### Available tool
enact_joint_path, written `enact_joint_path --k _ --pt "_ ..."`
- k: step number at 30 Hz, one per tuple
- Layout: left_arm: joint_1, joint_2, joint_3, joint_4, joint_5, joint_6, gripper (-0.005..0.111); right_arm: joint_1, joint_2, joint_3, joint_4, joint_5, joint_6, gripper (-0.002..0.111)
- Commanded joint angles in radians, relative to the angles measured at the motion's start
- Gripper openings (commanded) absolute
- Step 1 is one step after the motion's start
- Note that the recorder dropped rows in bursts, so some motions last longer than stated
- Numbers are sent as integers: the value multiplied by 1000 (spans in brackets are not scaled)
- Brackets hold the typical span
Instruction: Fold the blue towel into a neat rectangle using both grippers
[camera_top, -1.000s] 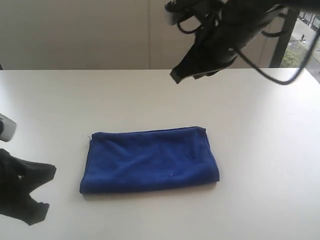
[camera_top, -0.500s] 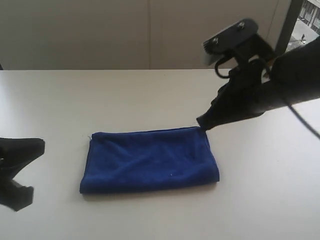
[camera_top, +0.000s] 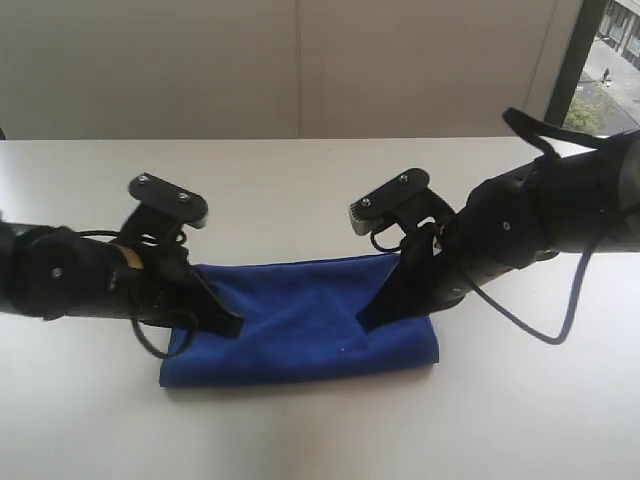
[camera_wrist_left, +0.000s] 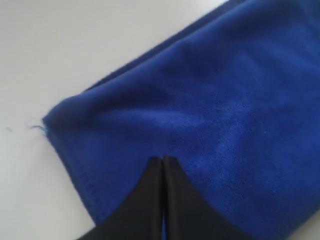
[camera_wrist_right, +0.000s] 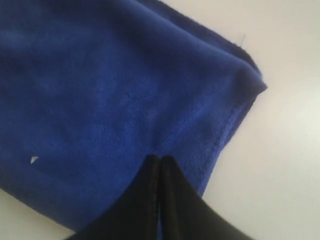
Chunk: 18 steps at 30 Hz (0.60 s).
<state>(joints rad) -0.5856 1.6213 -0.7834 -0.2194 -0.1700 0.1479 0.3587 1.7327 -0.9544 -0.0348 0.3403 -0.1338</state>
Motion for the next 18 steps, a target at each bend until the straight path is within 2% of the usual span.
enact_joint_path --k 1,7,18 --pt "-5 129 -110 -7 170 39 0 0 19 10 1 36 5 0" --pt "-5 193 -117 -5 206 44 0 0 21 13 1 113 3 0" --pt "-5 200 -117 -5 262 77 0 0 89 13 -11 190 3 0"
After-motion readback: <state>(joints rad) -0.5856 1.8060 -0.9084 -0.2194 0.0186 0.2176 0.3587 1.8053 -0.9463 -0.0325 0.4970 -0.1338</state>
